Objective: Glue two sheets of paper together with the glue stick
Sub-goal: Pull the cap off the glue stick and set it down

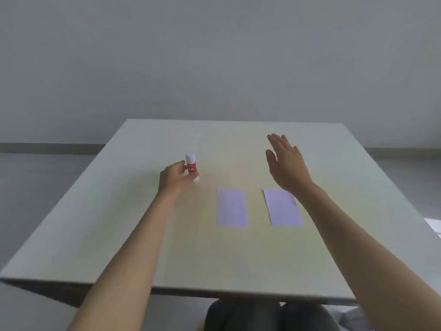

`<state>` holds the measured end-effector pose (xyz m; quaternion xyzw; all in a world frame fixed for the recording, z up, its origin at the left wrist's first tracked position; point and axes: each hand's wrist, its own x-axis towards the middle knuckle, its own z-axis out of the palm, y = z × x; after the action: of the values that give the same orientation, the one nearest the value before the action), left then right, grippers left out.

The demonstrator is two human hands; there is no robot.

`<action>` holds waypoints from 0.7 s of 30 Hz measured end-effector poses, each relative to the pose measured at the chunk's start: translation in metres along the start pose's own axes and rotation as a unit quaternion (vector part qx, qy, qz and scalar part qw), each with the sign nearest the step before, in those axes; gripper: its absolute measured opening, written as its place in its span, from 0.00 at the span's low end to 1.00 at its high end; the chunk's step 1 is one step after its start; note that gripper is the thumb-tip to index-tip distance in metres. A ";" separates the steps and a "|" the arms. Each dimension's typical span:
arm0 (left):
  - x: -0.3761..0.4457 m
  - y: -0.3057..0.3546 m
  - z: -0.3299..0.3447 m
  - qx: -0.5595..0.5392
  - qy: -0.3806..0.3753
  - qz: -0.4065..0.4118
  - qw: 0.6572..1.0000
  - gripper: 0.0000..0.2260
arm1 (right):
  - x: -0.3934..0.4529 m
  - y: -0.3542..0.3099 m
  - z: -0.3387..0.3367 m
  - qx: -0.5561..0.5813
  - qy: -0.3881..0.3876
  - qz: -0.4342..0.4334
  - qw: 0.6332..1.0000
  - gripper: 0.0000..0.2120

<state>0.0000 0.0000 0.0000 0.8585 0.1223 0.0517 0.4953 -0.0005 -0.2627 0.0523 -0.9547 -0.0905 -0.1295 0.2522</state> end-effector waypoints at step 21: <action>-0.019 0.035 -0.007 0.173 0.067 0.253 0.949 0.18 | 0.011 -0.068 0.024 0.210 -0.013 0.022 0.977 0.15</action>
<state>-0.0139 -0.0161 0.0342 0.9285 -0.0588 0.2105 0.3002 -0.0010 -0.1910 0.0669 -0.8840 -0.0978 -0.0891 0.4484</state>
